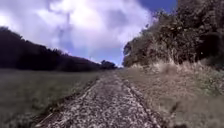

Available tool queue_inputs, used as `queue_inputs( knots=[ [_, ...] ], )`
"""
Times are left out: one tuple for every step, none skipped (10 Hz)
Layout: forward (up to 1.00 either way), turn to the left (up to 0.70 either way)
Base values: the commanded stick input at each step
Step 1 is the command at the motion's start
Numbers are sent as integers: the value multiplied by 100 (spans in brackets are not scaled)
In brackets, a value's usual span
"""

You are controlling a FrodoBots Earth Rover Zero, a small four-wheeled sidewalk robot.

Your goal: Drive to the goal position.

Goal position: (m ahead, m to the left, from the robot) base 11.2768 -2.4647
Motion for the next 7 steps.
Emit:
queue_inputs(
  knots=[
    [85, 0],
    [85, 0],
    [85, 0],
    [85, 0],
    [85, 0],
    [85, 0],
    [85, 0]
  ],
)
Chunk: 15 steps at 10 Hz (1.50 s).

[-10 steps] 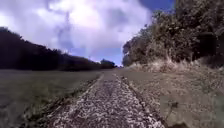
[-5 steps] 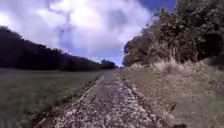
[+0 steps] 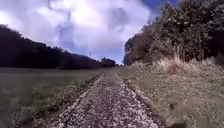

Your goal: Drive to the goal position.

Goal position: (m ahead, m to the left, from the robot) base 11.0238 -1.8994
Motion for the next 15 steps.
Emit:
queue_inputs(
  knots=[
    [85, 19],
    [85, 25],
    [85, 23],
    [85, 15],
    [85, 8],
    [85, 4],
    [85, 0],
    [85, 0],
    [85, 0],
    [85, 0],
    [85, 0],
    [85, 0],
    [85, 0],
    [85, 0],
    [85, 0]
  ],
)
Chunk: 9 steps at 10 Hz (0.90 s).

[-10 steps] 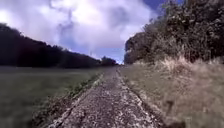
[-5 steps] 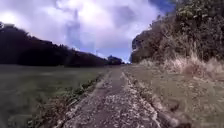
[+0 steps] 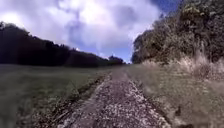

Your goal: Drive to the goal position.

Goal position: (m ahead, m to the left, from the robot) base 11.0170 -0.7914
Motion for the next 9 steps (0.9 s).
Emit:
queue_inputs(
  knots=[
    [85, 0],
    [85, 0],
    [85, 0],
    [85, 0],
    [85, 0],
    [85, -4],
    [85, -10],
    [85, -29],
    [85, -21]
  ],
)
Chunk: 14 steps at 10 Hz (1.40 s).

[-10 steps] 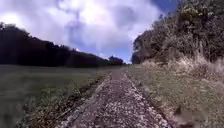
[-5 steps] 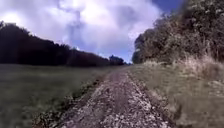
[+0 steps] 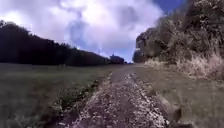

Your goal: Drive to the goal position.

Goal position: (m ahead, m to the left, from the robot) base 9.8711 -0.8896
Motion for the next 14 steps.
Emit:
queue_inputs(
  knots=[
    [85, -12],
    [85, 0],
    [85, 0],
    [85, 0],
    [85, 0],
    [85, 0],
    [85, 0],
    [85, 0],
    [85, 0],
    [85, 0],
    [85, 0],
    [85, 0],
    [85, -4],
    [85, -10]
  ],
)
